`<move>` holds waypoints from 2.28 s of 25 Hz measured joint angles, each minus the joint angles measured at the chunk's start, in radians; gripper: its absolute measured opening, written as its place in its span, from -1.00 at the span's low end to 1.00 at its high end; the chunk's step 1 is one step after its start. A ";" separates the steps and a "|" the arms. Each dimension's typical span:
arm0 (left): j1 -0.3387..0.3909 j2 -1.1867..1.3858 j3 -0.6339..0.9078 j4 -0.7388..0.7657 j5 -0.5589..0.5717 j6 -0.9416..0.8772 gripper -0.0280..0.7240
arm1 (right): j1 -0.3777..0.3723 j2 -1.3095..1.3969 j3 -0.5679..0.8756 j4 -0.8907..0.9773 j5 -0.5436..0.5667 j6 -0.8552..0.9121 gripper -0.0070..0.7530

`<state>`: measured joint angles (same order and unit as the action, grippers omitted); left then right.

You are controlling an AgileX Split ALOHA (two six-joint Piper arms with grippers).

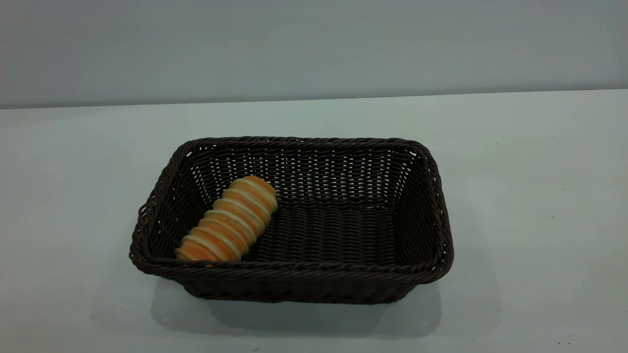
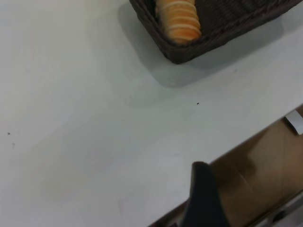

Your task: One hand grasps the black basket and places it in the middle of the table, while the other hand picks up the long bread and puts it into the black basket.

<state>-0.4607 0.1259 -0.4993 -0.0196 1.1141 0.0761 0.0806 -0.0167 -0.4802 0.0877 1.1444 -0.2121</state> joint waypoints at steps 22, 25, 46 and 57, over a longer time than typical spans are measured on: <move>0.000 0.000 0.013 -0.015 0.008 -0.038 0.59 | 0.000 -0.002 0.000 0.000 0.000 0.001 0.36; 0.000 0.000 0.013 -0.015 0.008 -0.038 0.59 | 0.000 -0.002 0.000 0.000 0.000 0.001 0.36; 0.404 -0.148 0.013 -0.026 0.016 -0.041 0.59 | -0.032 -0.002 0.000 0.000 0.000 0.001 0.36; 0.406 -0.148 0.013 -0.026 0.016 -0.041 0.59 | -0.032 -0.002 0.000 0.000 0.000 0.001 0.36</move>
<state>-0.0551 -0.0220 -0.4865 -0.0455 1.1297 0.0354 0.0489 -0.0189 -0.4802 0.0877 1.1444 -0.2113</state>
